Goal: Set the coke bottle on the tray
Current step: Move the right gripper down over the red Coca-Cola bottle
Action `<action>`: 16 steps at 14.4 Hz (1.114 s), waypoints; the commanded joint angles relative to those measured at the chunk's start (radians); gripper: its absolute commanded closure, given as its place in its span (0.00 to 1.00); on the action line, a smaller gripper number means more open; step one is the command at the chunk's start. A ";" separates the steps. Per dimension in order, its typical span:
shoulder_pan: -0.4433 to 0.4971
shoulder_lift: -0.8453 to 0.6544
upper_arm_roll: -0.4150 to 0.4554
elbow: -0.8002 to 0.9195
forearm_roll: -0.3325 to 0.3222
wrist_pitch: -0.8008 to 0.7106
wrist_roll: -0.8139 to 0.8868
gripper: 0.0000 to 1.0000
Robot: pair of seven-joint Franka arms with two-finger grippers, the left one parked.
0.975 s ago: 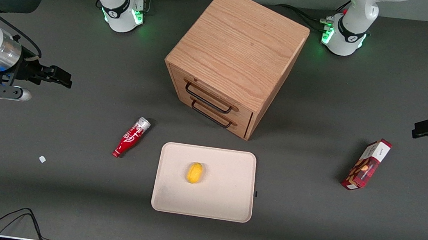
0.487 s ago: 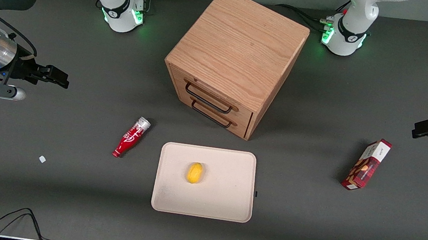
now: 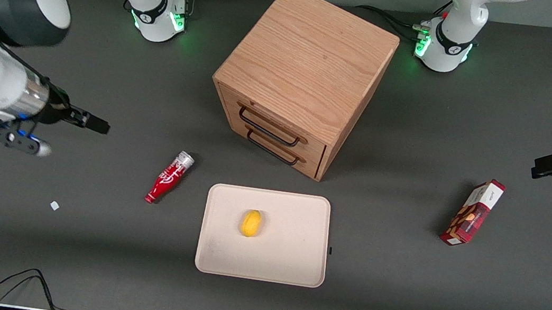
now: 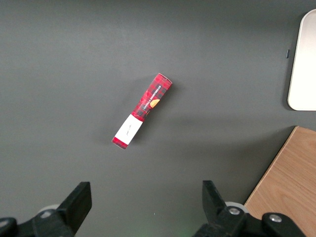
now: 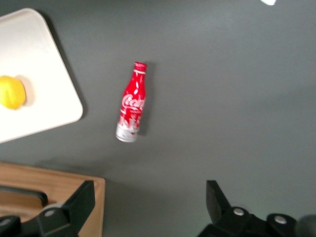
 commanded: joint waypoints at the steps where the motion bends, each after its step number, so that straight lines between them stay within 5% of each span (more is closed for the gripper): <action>1: 0.042 0.105 0.015 0.033 0.017 0.079 0.084 0.00; 9: 0.147 0.110 0.021 -0.317 -0.008 0.547 0.388 0.00; 16: 0.154 0.202 0.021 -0.372 -0.077 0.718 0.453 0.00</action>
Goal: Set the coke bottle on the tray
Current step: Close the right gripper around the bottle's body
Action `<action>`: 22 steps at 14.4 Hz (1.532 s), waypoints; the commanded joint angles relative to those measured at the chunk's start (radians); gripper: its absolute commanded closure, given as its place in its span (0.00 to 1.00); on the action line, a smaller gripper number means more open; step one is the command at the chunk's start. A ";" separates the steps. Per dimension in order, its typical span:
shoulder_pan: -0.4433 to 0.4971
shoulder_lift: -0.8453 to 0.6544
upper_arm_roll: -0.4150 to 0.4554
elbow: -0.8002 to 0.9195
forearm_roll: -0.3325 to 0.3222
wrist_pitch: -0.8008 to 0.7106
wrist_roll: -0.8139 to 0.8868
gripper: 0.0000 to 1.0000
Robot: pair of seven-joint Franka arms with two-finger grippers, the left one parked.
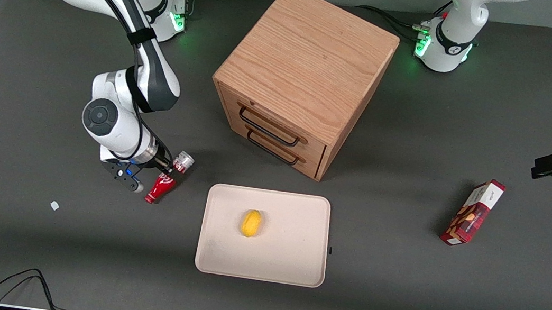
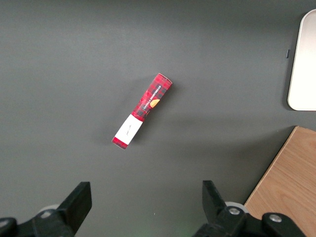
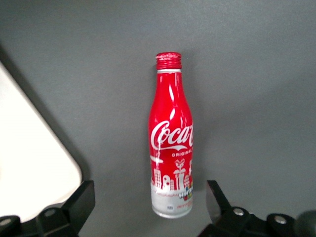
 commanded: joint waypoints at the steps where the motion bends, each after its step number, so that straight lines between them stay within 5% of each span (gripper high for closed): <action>1: 0.009 0.040 -0.005 -0.006 -0.030 0.060 0.042 0.00; 19: 0.007 0.149 -0.008 -0.006 -0.088 0.177 0.051 0.01; 20: 0.007 0.149 -0.008 -0.006 -0.108 0.177 0.051 0.10; 21: 0.007 0.147 -0.008 -0.007 -0.115 0.177 0.051 0.31; 22: 0.006 0.147 -0.008 -0.009 -0.115 0.177 0.051 0.63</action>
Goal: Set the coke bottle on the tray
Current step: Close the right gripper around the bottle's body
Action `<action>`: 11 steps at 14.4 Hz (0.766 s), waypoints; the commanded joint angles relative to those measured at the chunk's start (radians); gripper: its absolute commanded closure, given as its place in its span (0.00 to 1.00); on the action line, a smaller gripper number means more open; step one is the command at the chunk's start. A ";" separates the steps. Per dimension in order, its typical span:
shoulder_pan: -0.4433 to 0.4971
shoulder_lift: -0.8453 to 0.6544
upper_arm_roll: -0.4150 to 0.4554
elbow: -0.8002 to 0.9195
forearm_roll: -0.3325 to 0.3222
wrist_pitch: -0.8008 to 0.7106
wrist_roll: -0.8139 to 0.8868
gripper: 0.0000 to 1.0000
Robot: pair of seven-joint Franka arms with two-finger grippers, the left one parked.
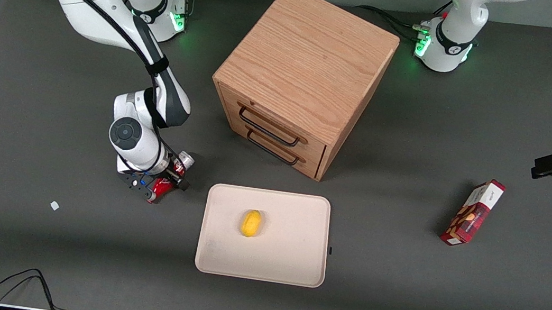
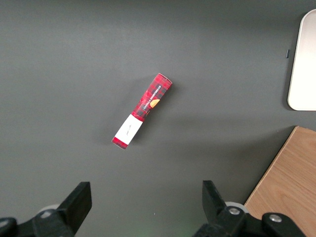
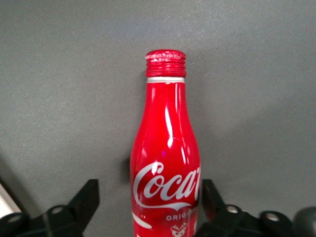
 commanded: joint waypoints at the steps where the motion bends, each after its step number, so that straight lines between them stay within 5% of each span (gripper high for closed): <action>1: 0.007 -0.002 -0.006 -0.013 -0.040 0.012 0.035 0.94; 2: 0.006 -0.006 -0.005 -0.021 -0.063 0.013 0.035 1.00; 11: 0.003 -0.046 -0.003 -0.045 -0.072 0.004 0.038 1.00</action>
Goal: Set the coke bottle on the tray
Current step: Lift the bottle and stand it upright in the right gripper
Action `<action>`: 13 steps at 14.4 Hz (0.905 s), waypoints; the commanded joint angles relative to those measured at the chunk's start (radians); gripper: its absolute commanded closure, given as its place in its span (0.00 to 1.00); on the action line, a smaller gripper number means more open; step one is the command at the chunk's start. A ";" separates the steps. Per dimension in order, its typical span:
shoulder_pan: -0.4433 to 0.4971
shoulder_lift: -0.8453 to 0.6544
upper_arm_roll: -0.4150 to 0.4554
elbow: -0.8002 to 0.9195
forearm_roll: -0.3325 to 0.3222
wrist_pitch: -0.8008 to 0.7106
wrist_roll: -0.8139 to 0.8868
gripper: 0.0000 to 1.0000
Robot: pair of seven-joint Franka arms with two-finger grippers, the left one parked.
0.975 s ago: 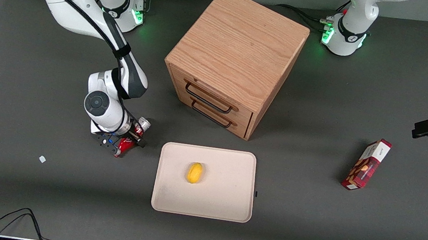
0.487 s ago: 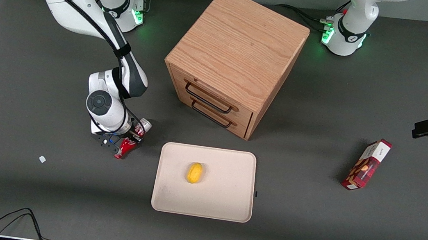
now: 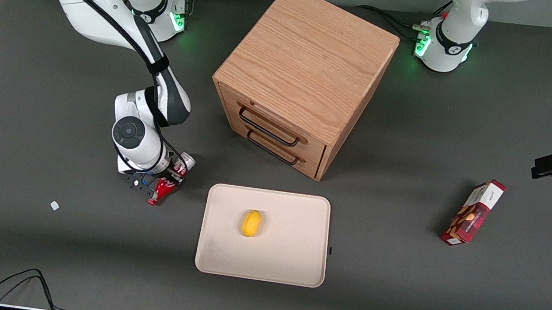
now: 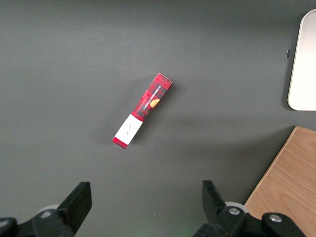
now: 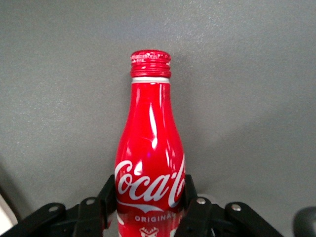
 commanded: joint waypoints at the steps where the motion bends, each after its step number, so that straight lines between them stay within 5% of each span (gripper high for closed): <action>1: 0.003 -0.064 -0.004 -0.040 -0.035 -0.006 0.037 1.00; 9: -0.028 -0.296 0.002 0.017 -0.016 -0.293 -0.041 1.00; 13: -0.045 -0.369 0.004 0.139 0.066 -0.529 -0.118 1.00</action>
